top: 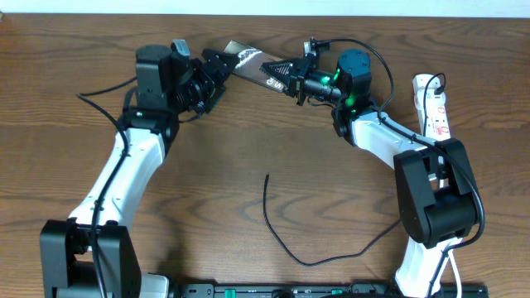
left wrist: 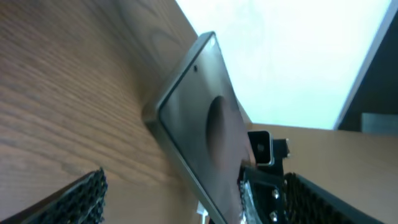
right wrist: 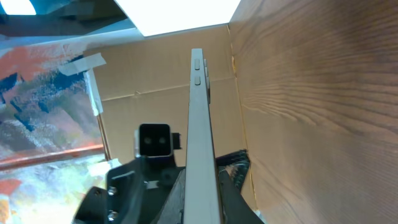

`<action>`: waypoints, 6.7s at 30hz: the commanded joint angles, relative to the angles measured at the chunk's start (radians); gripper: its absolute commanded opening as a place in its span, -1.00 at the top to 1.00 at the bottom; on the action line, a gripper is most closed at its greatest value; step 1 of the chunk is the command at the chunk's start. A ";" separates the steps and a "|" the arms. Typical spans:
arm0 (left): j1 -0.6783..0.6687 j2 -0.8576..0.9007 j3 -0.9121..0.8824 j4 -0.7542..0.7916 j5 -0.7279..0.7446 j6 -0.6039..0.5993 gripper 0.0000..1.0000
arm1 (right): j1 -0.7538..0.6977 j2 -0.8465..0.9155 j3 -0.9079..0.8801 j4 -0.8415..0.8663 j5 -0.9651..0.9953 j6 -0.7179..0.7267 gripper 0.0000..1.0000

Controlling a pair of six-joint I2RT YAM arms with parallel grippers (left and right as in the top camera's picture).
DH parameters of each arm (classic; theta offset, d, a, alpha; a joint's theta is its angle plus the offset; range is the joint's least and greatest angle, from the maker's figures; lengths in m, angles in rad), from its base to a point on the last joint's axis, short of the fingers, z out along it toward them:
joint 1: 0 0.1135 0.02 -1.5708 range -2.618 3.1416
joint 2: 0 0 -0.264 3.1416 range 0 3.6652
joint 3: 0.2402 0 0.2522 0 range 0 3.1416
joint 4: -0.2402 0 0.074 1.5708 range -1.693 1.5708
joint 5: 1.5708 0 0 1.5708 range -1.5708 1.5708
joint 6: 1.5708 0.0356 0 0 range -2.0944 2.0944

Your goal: Plug charger to phone and switch on socket

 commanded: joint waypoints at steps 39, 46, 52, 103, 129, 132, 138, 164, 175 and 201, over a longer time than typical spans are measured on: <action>0.078 -0.003 -0.037 0.271 0.029 -0.252 -0.75 | 0.090 -0.003 0.017 0.167 0.068 0.335 0.97; 0.077 -0.003 -0.037 0.271 0.042 -0.248 -0.75 | 0.128 -0.003 0.017 0.167 0.098 0.334 0.97; 0.077 -0.003 -0.037 0.272 0.042 -0.241 -0.74 | 0.157 -0.003 0.017 0.167 0.144 0.335 0.97; 0.077 -0.003 -0.037 0.237 0.022 -0.192 0.63 | 0.205 -0.003 0.017 0.204 0.222 0.368 0.97; 0.077 -0.003 -0.037 0.237 0.011 -0.192 0.85 | 0.217 -0.003 0.017 0.203 0.224 0.368 0.86; 0.077 -0.003 -0.037 0.237 0.006 -0.192 0.85 | 0.216 -0.003 0.017 0.201 0.224 0.368 0.63; 0.078 -0.003 -0.037 0.236 0.007 -0.192 0.85 | 0.216 -0.003 0.017 0.201 0.223 0.368 -0.26; 0.459 -0.003 -0.037 0.226 0.437 -0.183 0.85 | -0.017 -0.003 0.017 0.192 -0.138 0.131 -0.98; 0.594 -0.003 -0.037 0.227 0.697 -0.108 0.85 | 0.024 -0.003 0.017 -0.452 -0.251 -0.489 -0.98; 0.594 -0.003 -0.037 0.226 0.707 0.005 0.85 | 0.219 0.005 0.317 -1.633 0.580 -0.998 -0.98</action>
